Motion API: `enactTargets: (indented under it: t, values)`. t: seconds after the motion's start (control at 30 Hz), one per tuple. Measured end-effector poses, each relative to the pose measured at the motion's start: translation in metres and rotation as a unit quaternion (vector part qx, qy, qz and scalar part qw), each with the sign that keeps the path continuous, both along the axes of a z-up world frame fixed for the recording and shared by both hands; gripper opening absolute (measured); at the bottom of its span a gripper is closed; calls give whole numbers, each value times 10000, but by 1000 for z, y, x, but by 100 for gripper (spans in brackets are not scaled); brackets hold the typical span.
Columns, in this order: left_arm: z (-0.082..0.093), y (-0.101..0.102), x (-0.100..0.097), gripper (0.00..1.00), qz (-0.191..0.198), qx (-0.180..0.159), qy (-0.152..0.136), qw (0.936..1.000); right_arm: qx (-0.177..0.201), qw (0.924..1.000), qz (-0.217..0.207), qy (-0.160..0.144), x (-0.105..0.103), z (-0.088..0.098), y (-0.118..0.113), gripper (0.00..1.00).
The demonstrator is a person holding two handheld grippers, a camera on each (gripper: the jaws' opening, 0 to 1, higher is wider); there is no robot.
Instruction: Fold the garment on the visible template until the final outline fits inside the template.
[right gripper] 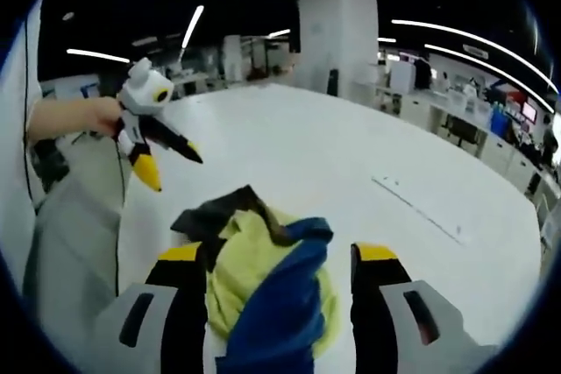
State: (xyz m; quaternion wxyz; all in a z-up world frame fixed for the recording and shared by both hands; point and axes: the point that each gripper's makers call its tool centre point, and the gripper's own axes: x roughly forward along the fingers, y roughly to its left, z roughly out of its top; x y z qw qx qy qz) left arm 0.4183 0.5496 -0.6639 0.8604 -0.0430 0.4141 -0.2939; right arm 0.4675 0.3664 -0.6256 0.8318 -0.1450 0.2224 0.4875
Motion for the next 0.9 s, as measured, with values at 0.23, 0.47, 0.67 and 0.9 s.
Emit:
enactTargets:
  t: [0.23,0.47,0.67,0.9]
  values:
    - [-5,3,5,85,-2,57,-6,10000,-159,9997,174,-47,3,-7,7,62]
    - [-8,6,12,81,32,108,-73,9999,-281,9985,352,-302,8,-12,20,57]
    - [-15,7,15,79,23,151,-30,9999,-350,9976,498,-324,8,-18,29,55]
    - [-21,9,19,76,13,186,-22,9998,-483,9962,639,-339,11,-28,36,55]
